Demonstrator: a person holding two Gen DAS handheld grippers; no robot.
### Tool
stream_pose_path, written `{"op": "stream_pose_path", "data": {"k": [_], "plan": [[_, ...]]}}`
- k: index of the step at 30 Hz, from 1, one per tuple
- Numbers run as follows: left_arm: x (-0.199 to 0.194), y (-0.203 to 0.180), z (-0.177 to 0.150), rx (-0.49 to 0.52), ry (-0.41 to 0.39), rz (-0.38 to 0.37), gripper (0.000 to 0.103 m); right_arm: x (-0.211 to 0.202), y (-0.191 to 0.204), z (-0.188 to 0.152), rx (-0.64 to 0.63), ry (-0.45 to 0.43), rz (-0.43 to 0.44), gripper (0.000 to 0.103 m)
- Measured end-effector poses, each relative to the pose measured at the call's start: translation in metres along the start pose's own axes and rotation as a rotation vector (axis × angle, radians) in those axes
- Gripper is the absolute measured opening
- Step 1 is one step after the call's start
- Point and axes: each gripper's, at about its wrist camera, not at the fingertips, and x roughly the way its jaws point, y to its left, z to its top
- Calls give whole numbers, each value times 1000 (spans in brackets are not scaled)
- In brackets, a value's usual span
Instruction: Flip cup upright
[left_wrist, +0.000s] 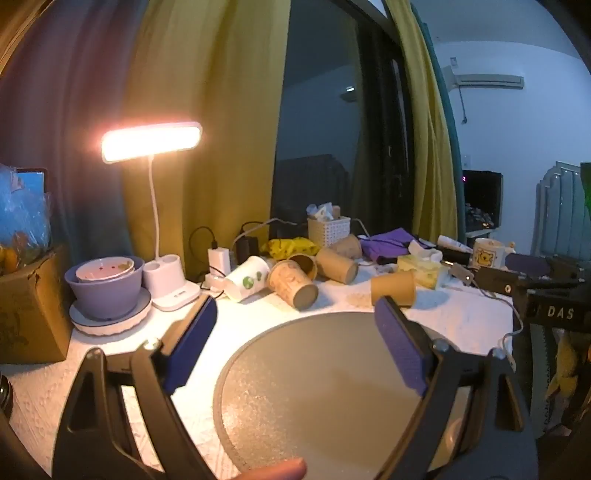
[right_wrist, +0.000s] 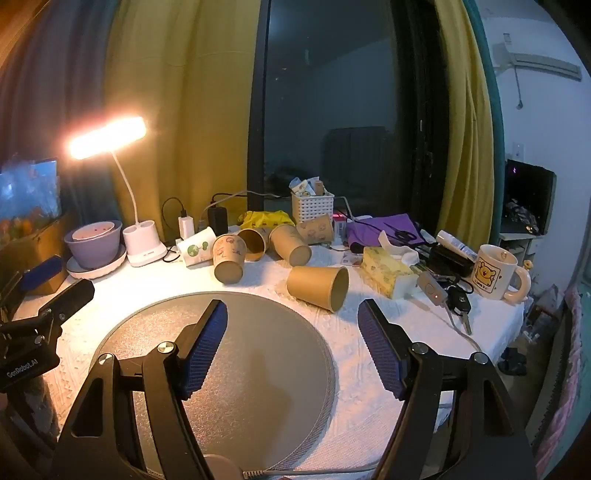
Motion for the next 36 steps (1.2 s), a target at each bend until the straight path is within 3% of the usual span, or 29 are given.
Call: {"op": "stream_pose_path", "data": {"k": [36], "plan": [[-1,2,3,7,-2,-10,88,-2,0,6,-5,-7,-8,76]]}}
